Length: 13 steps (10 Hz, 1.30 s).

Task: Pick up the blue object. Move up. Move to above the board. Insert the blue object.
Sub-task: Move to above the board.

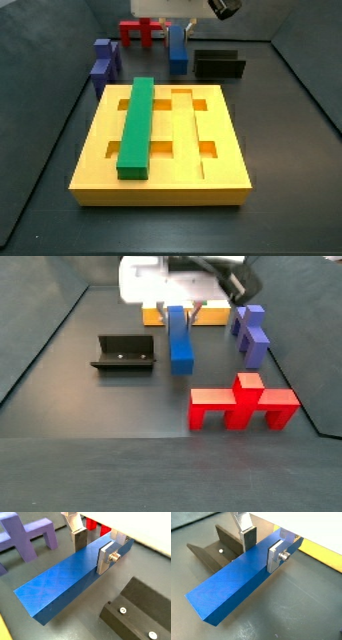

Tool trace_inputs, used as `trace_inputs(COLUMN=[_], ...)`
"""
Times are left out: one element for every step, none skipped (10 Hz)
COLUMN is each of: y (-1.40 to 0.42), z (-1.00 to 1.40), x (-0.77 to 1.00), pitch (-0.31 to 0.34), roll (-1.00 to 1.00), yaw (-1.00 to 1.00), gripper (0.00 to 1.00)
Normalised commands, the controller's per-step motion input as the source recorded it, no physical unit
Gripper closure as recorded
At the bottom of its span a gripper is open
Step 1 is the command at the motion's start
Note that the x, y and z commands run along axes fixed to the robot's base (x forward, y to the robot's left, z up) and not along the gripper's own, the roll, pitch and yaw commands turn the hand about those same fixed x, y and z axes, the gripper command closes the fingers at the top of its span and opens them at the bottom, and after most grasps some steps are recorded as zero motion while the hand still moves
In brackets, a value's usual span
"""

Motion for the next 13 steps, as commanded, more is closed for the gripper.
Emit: trace_inputs(y=[0.0,0.0,0.0,0.0,0.01,0.01,0.01,0.0,0.0,0.0,-1.4,-1.4,-1.4], z=[1.4,1.4,1.4,1.4,1.4,1.4,0.88,0.51,0.26,0.2,0.23,0.22,0.22], x=[0.0,-0.01,-0.04,-0.01,0.01,0.01,0.01,0.03,0.04,0.03,-0.14,-0.14,-0.14], pitch=[0.0,0.023,0.025,0.011,0.041,0.065,0.063,0.057,0.06,0.062,0.261,0.225,0.167], roll=[0.0,0.0,0.02,0.02,0.03,0.03,0.03,0.02,0.02,0.02,0.04,0.06,0.06], yaw=[0.0,0.0,0.0,0.0,0.01,0.0,0.01,0.01,0.01,0.01,-0.27,-0.22,-0.12], gripper=[1.0,1.0,1.0,1.0,1.0,1.0,1.0,1.0,1.0,1.0,1.0,1.0,1.0])
